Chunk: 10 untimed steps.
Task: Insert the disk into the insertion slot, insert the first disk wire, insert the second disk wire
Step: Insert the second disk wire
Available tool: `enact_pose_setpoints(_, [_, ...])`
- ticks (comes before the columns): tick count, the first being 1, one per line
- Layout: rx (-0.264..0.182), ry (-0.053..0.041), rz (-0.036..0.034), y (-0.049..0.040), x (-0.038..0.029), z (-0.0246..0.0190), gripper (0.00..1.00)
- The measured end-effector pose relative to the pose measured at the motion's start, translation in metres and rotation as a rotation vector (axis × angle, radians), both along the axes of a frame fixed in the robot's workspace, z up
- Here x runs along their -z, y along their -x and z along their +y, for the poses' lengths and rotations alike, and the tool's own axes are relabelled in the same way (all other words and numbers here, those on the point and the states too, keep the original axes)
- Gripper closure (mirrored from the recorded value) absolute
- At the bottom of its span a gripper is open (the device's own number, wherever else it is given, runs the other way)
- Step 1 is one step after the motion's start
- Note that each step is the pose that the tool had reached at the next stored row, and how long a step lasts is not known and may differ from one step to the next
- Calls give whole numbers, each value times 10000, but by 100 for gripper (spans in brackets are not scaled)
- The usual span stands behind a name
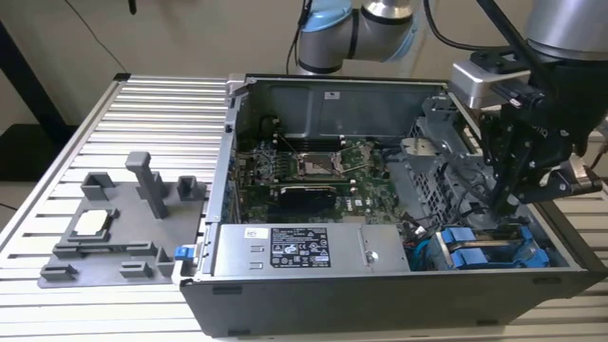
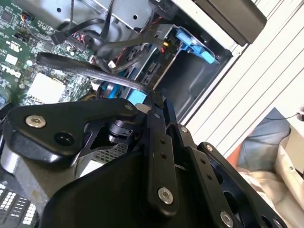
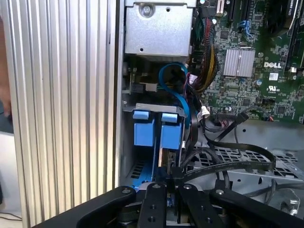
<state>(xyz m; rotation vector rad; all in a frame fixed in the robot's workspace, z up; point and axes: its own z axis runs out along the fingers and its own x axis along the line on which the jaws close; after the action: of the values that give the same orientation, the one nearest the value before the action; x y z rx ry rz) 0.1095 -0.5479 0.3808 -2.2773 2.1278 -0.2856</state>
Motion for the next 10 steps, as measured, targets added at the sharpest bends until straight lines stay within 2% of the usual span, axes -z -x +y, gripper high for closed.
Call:
enact_pose_setpoints(7, [0,0,70,-11,8,-191,84])
enact_pose_setpoints(8, [1,0,82,-11,9,-206,84])
enact_pose_setpoints(10, [2,1,87,-11,10,-209,84])
